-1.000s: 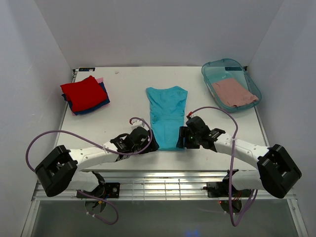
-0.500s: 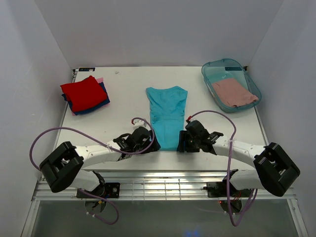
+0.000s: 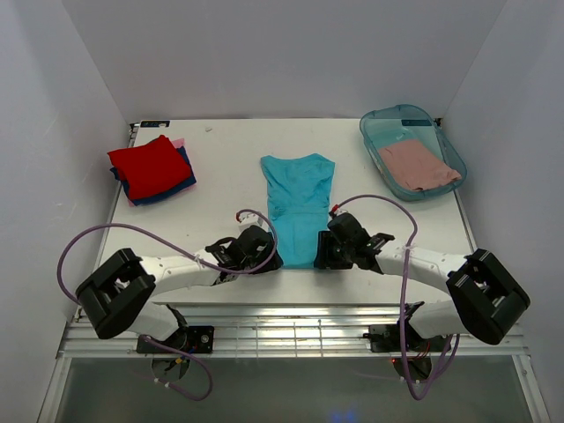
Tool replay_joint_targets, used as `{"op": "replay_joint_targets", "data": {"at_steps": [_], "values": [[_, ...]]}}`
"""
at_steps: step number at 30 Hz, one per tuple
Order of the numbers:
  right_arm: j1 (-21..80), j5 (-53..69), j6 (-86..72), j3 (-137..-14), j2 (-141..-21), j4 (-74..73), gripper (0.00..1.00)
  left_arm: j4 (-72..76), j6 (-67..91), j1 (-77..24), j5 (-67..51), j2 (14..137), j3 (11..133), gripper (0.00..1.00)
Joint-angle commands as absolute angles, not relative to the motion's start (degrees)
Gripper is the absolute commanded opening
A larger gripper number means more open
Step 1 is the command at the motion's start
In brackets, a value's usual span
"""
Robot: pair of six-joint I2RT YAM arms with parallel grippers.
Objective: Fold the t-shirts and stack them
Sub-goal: Grab one side of the 2/3 rectangular tshirt with both arms
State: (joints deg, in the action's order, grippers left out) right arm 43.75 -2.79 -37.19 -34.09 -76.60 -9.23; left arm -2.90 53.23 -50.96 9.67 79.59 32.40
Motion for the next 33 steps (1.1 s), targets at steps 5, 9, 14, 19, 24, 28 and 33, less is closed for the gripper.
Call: {"op": "replay_joint_targets", "data": {"at_steps": [5,9,14,19,24,28,33], "values": [[44.3,-4.75,-36.13,-34.63,-77.52,-11.25,0.45,-8.17,52.65,-50.71,9.41,83.22,33.75,0.45],[44.56,-4.04,-35.68,-34.37,-78.48,-10.9,0.1,-7.12,51.51,-50.71,7.74,84.9,34.01,0.21],[46.49,-4.92,-34.98,-34.01,-77.79,-12.39,0.08,-7.91,50.54,-52.28,7.29,83.68,32.79,0.0],[52.2,-6.85,-37.87,-33.31,-73.84,-19.4,0.08,-13.09,54.48,-58.7,10.19,77.62,30.42,0.0],[61.41,-9.22,-45.16,-32.25,-66.37,-27.14,0.08,-19.22,61.34,-65.82,11.51,70.15,27.77,0.0],[67.4,-12.03,-50.79,-35.59,-58.91,-35.67,0.08,-25.74,66.25,-72.93,14.32,66.27,32.06,0.0],[71.54,-15.55,-53.26,-45.42,-57.65,-45.87,0.08,-38.04,70.22,-78.04,21.25,65.13,43.48,0.0]]}}
